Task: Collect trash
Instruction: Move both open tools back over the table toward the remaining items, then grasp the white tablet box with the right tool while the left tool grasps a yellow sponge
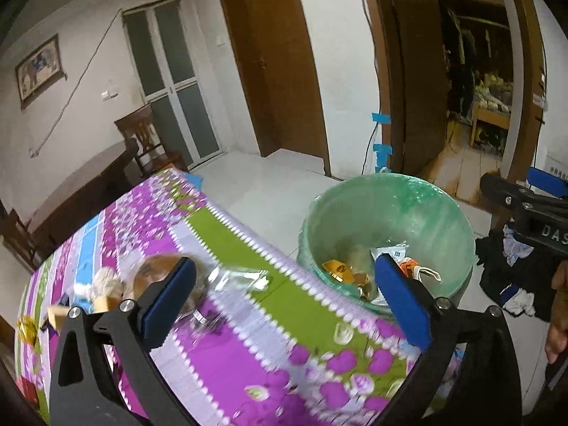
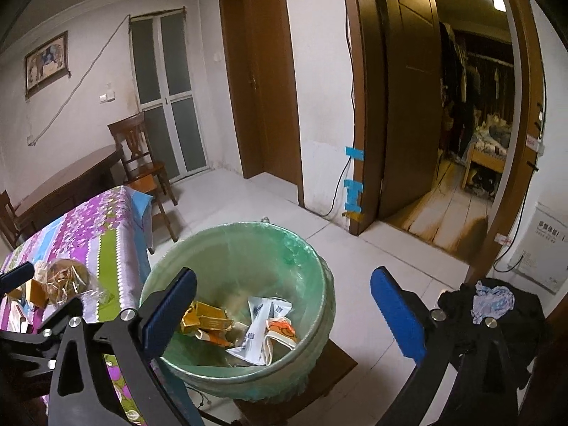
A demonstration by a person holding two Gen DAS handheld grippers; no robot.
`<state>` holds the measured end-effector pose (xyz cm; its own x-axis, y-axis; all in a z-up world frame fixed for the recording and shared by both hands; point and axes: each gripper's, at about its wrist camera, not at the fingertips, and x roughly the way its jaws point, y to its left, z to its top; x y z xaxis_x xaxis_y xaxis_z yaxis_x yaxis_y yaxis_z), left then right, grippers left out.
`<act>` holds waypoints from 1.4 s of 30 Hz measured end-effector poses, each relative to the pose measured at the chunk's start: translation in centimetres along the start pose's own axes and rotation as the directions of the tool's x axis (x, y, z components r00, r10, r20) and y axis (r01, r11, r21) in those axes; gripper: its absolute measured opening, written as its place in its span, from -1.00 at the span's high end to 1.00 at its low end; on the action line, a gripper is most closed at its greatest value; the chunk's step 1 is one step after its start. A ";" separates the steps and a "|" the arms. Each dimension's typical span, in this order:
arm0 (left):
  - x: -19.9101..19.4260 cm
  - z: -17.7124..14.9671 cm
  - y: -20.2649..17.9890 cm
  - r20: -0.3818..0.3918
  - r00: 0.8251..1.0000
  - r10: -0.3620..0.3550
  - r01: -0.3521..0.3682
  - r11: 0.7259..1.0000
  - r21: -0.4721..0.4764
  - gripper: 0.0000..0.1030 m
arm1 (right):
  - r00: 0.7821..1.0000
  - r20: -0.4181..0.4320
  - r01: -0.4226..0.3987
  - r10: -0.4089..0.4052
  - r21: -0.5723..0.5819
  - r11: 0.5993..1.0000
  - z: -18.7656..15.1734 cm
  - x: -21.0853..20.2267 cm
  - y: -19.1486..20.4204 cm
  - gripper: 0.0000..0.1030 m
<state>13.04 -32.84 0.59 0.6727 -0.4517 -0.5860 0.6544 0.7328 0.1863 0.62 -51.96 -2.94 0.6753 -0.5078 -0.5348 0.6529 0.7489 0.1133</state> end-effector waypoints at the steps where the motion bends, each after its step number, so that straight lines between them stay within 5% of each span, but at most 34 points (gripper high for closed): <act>1: -0.4 -0.4 0.5 0.001 1.000 0.000 0.000 1.000 -0.010 -0.89 | 1.000 0.009 0.002 -0.001 -0.008 1.000 0.0 -0.3 0.4 -0.90; 9: -3.8 -5.3 7.5 -0.009 1.000 0.024 -0.025 0.989 -0.144 -0.89 | 0.997 0.059 -0.045 0.050 -0.085 0.995 -0.7 -2.9 5.1 -0.90; 15: -6.8 -10.3 14.2 -0.046 0.993 0.107 -0.116 0.954 -0.275 -0.89 | 0.963 0.018 -0.255 0.269 -0.263 0.931 -2.5 -4.9 12.4 -0.90; 20: -10.1 -16.0 19.5 -0.117 0.974 0.196 -0.226 0.899 -0.375 -0.89 | 0.880 -0.073 -0.454 0.469 -0.419 0.786 -4.7 -6.6 20.1 -0.90; 23: -11.9 -18.5 21.3 -0.150 0.966 0.211 -0.255 0.871 -0.420 -0.89 | 0.798 -0.148 -0.571 0.584 -0.495 0.655 -5.9 -7.5 24.9 -0.90; 27: -14.3 -20.9 23.0 -0.147 0.967 0.209 -0.254 0.845 -0.472 -0.89 | 0.656 -0.317 -0.703 0.686 -0.588 0.400 -7.5 -8.3 32.4 -0.90; 29: -15.2 -21.6 23.4 -0.140 0.969 0.205 -0.248 0.840 -0.483 -0.89 | 0.613 -0.391 -0.729 0.687 -0.614 0.302 -8.3 -8.0 36.0 -0.90; 31: -16.1 -22.2 23.7 -0.134 0.969 0.208 -0.247 0.837 -0.489 -0.89 | 0.592 -0.453 -0.745 0.666 -0.623 0.239 -9.1 -7.2 39.0 -0.90; 35: -16.8 -23.1 24.5 -0.132 0.971 0.201 -0.240 0.821 -0.517 -0.89 | 0.596 -0.518 -0.756 0.613 -0.619 0.212 -9.7 -4.5 43.8 -0.86; 40: -16.4 -23.3 25.5 -0.138 0.970 0.202 -0.245 0.806 -0.538 -0.89 | 0.603 -0.594 -0.780 0.532 -0.579 0.238 -10.9 -0.7 46.2 -0.31; 41: -16.4 -23.1 25.6 -0.137 0.969 0.206 -0.247 0.805 -0.539 -0.89 | 0.619 -0.571 -0.765 0.539 -0.594 0.248 -11.1 -0.4 46.3 -0.27; 42: -16.3 -22.8 25.8 -0.131 0.968 0.213 -0.250 0.802 -0.542 -0.89 | 0.618 -0.571 -0.765 0.540 -0.596 0.245 -11.5 -0.3 46.3 0.01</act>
<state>11.10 5.06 -2.98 0.7455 -0.2144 -0.6311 0.1697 0.9767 -0.1313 26.68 -12.27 -7.20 0.5744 0.3335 -0.7476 -0.5605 0.8258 -0.0623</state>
